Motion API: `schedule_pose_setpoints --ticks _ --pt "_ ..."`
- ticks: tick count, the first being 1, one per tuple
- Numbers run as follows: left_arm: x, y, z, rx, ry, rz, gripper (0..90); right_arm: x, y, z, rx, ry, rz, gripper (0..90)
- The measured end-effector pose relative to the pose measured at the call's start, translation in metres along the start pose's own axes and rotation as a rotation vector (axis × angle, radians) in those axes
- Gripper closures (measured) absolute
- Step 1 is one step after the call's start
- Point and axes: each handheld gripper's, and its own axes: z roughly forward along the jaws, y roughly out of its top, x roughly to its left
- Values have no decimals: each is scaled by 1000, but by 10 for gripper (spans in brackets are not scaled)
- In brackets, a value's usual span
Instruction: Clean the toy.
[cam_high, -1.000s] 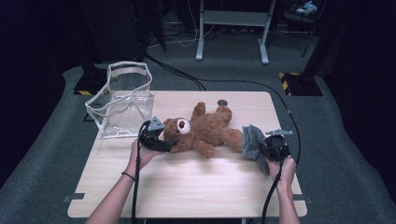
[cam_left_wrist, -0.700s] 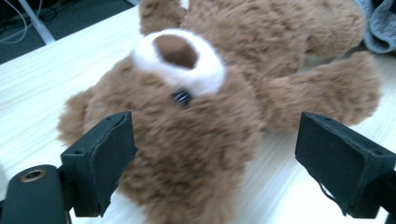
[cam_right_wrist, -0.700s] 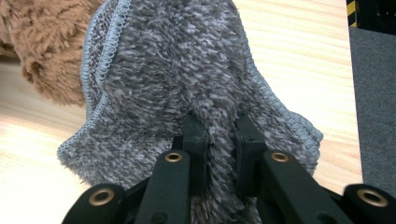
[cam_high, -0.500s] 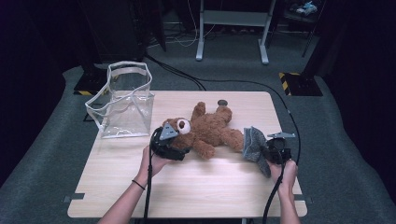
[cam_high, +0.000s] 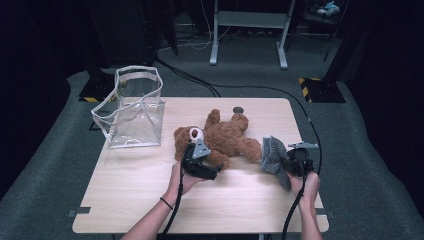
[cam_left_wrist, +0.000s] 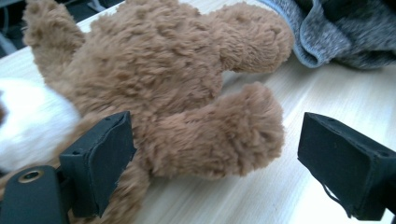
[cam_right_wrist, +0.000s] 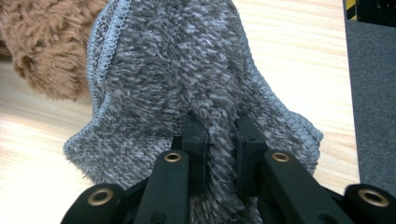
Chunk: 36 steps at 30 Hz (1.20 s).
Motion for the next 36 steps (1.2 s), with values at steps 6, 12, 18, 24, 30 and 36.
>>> schedule_pose_setpoints --ticks 6,12,18,24,30,36 --pt "-14 1 16 20 34 27 100 -2 -1 1 0 5 6 781" --pt "-22 1 29 43 57 41 119 -2 -2 1 10 7 26 780" --pt "-23 -5 40 59 117 50 220 -2 -2 1 8 10 24 779" --pt "-22 -7 38 23 133 73 462 -3 -2 1 4 4 31 780" --pt "-18 -8 35 2 118 90 697 -5 -3 0 4 8 25 779" --pt "-5 -3 21 -78 75 122 778 -5 -2 -1 3 6 31 779"
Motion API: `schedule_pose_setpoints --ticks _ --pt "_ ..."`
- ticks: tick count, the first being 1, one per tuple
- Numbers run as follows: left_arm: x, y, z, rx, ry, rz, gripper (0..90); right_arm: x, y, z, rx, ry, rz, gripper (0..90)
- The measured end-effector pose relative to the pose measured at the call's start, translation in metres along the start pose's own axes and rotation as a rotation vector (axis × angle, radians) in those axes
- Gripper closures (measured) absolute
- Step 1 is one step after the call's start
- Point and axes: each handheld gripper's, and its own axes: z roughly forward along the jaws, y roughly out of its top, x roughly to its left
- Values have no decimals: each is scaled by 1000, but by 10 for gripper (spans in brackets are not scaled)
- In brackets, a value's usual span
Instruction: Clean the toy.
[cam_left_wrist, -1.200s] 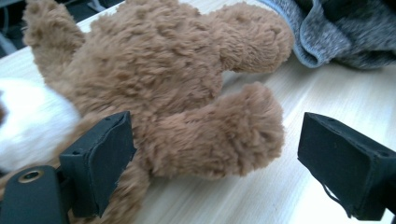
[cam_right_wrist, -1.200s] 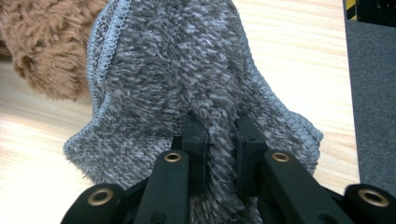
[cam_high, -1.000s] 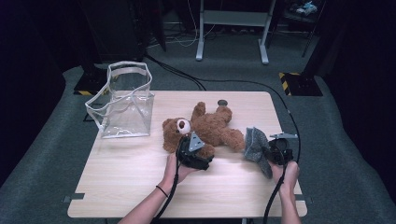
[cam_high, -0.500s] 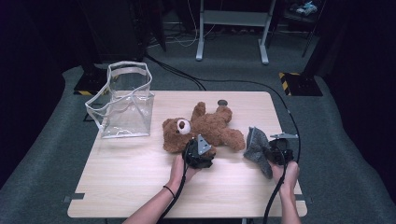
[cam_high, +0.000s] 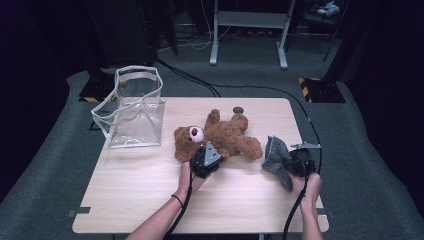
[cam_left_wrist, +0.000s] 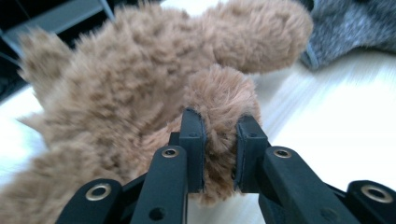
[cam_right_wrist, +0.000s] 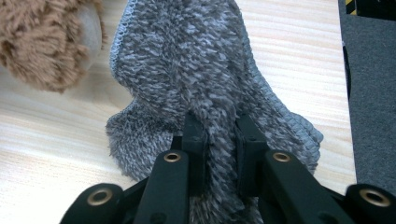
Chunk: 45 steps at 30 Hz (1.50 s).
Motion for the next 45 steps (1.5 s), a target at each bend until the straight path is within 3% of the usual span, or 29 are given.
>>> schedule_pose_setpoints --ticks 14,19,21,25,31,36,40,45 --pt "52 28 -19 -138 -49 -8 800 5 10 -7 -38 7 -15 779" --pt "55 34 -26 -194 -53 -18 803 8 14 -15 -58 18 -36 780" --pt "54 36 -28 -214 -72 -24 804 12 17 -19 -71 20 -52 780" --pt "53 41 -33 -236 -93 -39 804 24 26 -30 -112 43 -72 780" --pt "55 46 -40 -275 -148 -86 803 58 49 -56 -200 107 -141 781" --pt "62 37 -40 -295 -203 -184 803 100 75 -69 -233 155 -214 780" --pt "74 21 -36 -278 -224 -275 801 136 91 -49 -196 183 -257 781" --pt "86 9 -36 -231 -193 -322 797 176 98 -2 -109 229 -294 783"
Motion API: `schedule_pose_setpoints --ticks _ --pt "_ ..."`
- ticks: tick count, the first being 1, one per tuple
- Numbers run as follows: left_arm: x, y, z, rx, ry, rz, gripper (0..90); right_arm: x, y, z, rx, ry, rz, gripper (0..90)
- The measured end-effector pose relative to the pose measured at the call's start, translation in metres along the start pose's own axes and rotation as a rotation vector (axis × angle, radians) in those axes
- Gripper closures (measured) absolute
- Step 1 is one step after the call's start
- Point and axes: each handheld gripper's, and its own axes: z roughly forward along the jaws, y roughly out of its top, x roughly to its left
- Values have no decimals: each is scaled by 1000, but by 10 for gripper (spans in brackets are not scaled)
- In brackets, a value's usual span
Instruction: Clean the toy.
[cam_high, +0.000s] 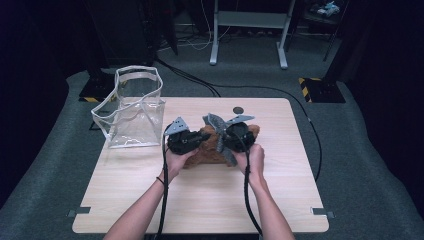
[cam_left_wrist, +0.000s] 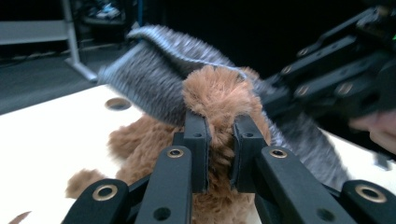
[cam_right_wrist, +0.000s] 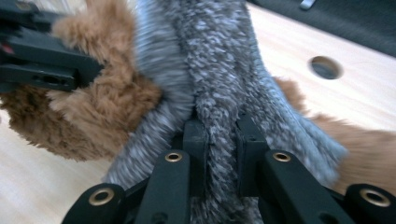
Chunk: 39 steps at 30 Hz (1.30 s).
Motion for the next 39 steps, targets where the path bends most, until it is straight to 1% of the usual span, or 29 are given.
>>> schedule_pose_setpoints --ticks 1,2,3,5,6,7,8,10,11,12,13,14,15,16,17,19,20,22,24,27,30,31,32,33,34,35,36,37,39 --pt "2 -1 -1 -1 13 -6 796 3 0 9 20 -6 -10 785" --pt "4 -1 -3 14 22 -3 796 5 1 16 25 -4 -15 786" --pt "5 -2 -3 14 31 -7 795 5 1 21 31 -4 -12 788" --pt "6 0 -5 34 57 -2 793 5 2 25 34 -23 -15 791" --pt "8 1 -5 29 58 -8 793 4 3 25 36 -25 -13 792" --pt "8 2 -6 36 71 -12 791 3 3 25 35 -28 -13 792" --pt "9 3 -6 48 81 -4 791 1 3 25 43 -33 -2 792" --pt "12 4 -6 58 96 -7 791 -5 3 25 45 -46 4 795" --pt "13 4 -6 65 100 -8 791 -8 3 24 49 -50 21 796" --pt "15 4 -6 65 103 -13 791 -12 2 24 46 -57 22 797" --pt "16 4 -6 78 116 -14 791 -15 2 24 52 -63 31 799" --pt "18 4 -7 85 131 -8 792 -19 1 24 52 -78 27 801" --pt "20 4 -7 94 129 -15 791 -22 1 24 56 -91 40 803" --pt "22 3 -7 100 141 -19 792 -26 0 23 54 -101 43 804" --pt "24 3 -7 110 153 -11 792 -30 0 23 52 -116 51 806" --pt "28 3 -8 123 154 -17 791 -40 -2 23 50 -130 64 807" --pt "29 2 -7 125 158 -25 790 -44 -4 24 58 -141 83 807" --pt "31 2 -8 132 160 -21 787 -53 -6 26 59 -152 99 807" --pt "32 1 -8 138 165 -25 781 -60 -9 28 67 -170 123 807" --pt "35 0 -10 150 180 -32 751 -66 -12 31 75 -178 139 807" --pt "38 -1 -13 168 209 -50 688 -69 -14 33 88 -173 147 807" --pt "39 -1 -14 184 233 -41 639 -68 -14 32 81 -166 151 806" --pt "40 -1 -16 197 237 -42 581 -68 -14 32 73 -170 143 807" --pt "40 -1 -16 197 237 -42 538 -66 -14 32 76 -169 152 806" --pt "39 -3 -21 210 243 -42 498 -66 -14 32 71 -164 141 806" --pt "37 -4 -24 211 253 -29 470 -65 -13 32 75 -166 143 806" --pt "35 -5 -27 212 253 -25 452 -65 -13 32 79 -167 138 806" --pt "33 -5 -30 225 257 -12 424 -64 -13 33 70 -168 137 806" --pt "28 -6 -35 233 249 5 367 -63 -14 34 75 -169 138 806"
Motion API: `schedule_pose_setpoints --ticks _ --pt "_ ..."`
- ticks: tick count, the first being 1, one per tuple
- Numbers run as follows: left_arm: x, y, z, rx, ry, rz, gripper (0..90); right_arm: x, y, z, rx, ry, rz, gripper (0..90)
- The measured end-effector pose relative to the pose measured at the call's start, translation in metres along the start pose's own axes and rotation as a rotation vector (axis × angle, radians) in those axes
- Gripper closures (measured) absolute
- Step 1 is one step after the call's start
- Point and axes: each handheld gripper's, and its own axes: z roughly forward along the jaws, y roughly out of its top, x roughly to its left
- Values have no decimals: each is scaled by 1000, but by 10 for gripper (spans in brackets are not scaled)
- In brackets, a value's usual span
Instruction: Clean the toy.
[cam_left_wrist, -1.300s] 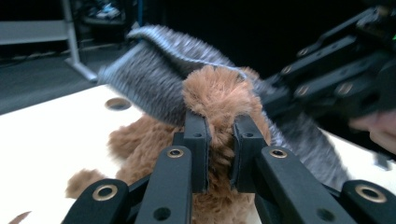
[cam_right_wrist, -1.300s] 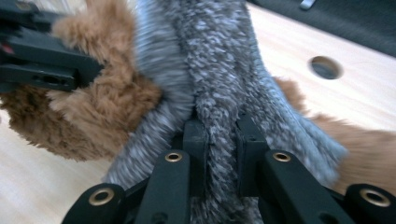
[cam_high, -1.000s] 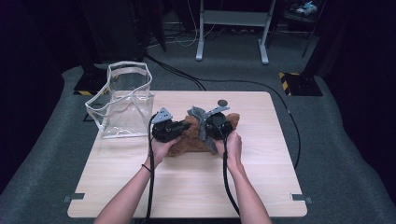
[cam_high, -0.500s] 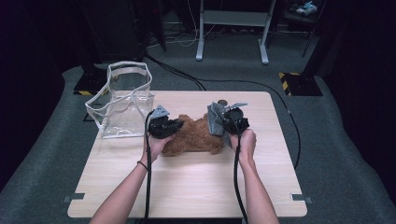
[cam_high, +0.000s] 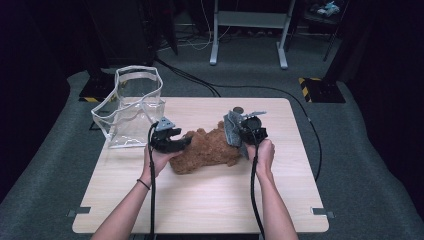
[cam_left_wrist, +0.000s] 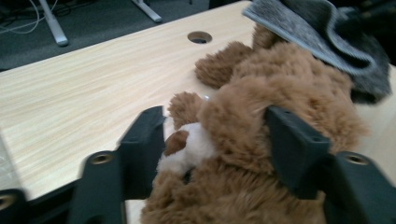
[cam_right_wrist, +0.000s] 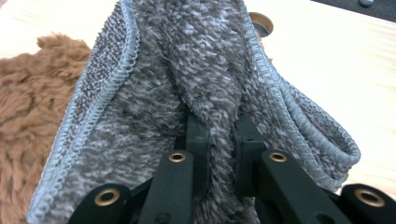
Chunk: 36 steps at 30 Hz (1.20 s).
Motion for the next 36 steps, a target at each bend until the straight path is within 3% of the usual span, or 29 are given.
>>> schedule_pose_setpoints --ticks 5,9,12,20,25,30,32,34,36 --pt "-13 -7 -13 38 0 44 262 2 -1 1 5 -4 1 806" --pt "-22 -14 -20 53 -1 65 260 3 -2 1 9 -9 3 806" --pt "-26 -22 -15 95 -13 89 263 3 -2 1 6 -10 7 806" --pt "-8 -26 -8 96 -31 75 610 2 -6 -6 -7 6 11 804" --pt "6 -22 -2 107 -42 53 671 5 -8 -25 -52 35 3 805" --pt "17 -16 6 132 -78 28 687 23 -8 -40 -98 127 -37 804" --pt "21 -13 10 147 -95 23 691 37 -7 -39 -93 165 -69 804" --pt "24 -11 14 161 -85 31 698 49 -6 -34 -88 189 -109 804" --pt "28 -11 17 169 -84 26 703 57 -6 -25 -66 184 -130 805"
